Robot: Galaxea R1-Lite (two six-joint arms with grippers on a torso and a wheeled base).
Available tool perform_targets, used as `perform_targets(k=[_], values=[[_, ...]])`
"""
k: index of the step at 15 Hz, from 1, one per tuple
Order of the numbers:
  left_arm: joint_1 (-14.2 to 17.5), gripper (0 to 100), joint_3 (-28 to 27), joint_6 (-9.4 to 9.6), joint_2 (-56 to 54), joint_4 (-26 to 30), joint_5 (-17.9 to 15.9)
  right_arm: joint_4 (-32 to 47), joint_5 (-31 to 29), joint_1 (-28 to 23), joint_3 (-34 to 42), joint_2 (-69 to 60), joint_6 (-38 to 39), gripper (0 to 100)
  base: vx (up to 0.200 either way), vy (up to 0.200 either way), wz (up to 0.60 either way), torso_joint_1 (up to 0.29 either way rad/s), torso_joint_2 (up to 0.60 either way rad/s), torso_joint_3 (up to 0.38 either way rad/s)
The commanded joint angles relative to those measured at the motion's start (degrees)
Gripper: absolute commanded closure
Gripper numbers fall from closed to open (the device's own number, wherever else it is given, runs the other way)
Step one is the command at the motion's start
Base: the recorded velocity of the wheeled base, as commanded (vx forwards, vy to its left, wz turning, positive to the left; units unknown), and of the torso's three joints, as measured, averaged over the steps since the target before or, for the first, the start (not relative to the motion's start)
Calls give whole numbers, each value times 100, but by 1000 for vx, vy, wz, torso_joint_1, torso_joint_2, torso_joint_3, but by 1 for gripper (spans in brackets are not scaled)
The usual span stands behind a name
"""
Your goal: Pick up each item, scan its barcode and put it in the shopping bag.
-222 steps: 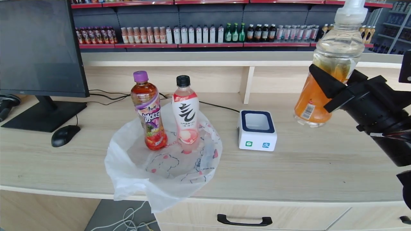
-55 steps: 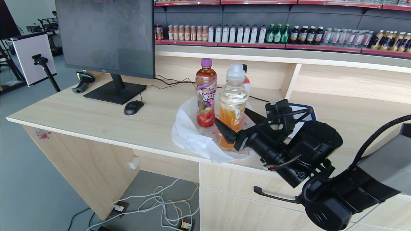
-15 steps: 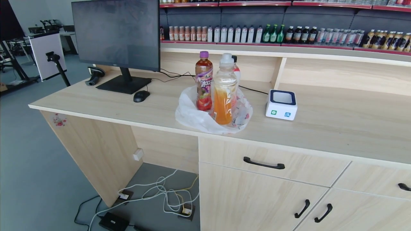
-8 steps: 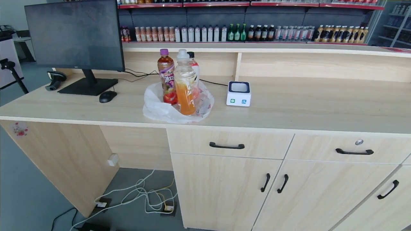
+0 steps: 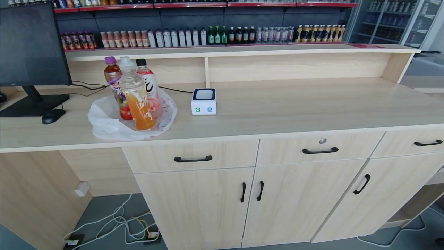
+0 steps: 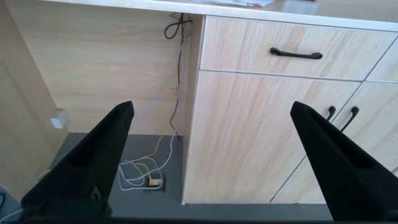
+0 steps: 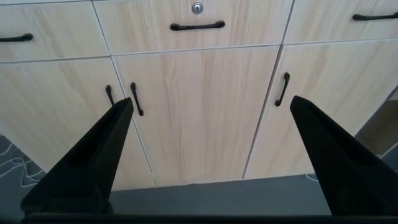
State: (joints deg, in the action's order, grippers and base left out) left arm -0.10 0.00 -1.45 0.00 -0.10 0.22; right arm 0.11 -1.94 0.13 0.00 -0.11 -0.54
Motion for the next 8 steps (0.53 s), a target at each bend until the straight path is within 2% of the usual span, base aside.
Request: perform_targets(k=[1,2,5,8], values=[[1,0,0,-13,0,1,4,-2,0,4,0,11,-8,0,0,0,0,0,0,0],[10,0,0,-13,0,1,4,-2,0,4,0,11,1,0,0,0,0,0,0,0],[1,0,0,4,0,1,4,-2,0,4,0,11,-8,0,-200,0,0,4,6,4],[1,0,0,4,0,1,4,-2,0,4,0,11,-34,0,0,0,0,0,0,0]])
